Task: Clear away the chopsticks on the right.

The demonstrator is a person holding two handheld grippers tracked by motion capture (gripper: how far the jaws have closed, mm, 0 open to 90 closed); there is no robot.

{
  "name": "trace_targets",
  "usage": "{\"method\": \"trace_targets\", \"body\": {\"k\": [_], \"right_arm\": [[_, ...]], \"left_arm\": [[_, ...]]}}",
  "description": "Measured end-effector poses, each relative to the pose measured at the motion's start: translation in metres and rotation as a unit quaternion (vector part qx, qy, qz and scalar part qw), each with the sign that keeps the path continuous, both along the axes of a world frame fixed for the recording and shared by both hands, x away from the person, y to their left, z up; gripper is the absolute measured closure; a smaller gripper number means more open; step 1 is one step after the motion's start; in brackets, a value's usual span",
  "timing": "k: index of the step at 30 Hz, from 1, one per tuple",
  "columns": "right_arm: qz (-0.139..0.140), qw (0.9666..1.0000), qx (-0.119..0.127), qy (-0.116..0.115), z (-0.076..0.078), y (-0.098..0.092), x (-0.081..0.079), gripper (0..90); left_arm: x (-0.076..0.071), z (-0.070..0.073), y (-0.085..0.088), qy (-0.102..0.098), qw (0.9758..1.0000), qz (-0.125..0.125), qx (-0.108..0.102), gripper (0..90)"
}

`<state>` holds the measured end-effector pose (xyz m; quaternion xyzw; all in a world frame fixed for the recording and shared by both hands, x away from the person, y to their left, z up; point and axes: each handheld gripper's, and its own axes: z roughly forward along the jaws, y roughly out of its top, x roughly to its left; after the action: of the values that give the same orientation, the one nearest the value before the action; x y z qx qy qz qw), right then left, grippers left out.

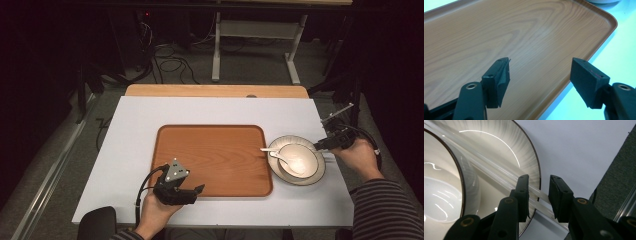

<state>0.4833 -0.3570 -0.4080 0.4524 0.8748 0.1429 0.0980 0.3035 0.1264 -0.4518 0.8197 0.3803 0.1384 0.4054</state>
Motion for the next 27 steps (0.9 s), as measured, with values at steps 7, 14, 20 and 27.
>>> {"method": "trace_targets", "body": {"k": [7, 14, 20, 27], "right_arm": [[0.003, 1.0000, -0.002, 0.000, -0.002, 0.003, 0.002, 69.4], [0.011, 0.9999, -0.005, 0.001, -0.002, 0.003, -0.001, 72.7], [0.037, 0.9991, -0.021, -0.009, -0.003, 0.012, -0.007, 73.9], [0.049, 0.9984, -0.026, -0.009, -0.004, 0.020, -0.007, 76.1]], "left_arm": [[0.000, 0.000, 0.000, 0.001, 1.0000, 0.000, 0.000, 32.4], [0.000, 0.000, 0.000, 0.000, 1.0000, 0.000, 0.001, 32.4], [0.000, 0.000, 0.000, -0.001, 1.0000, 0.001, 0.000, 32.5], [0.000, 0.000, 0.000, -0.002, 1.0000, 0.001, 0.001, 32.4]]}}
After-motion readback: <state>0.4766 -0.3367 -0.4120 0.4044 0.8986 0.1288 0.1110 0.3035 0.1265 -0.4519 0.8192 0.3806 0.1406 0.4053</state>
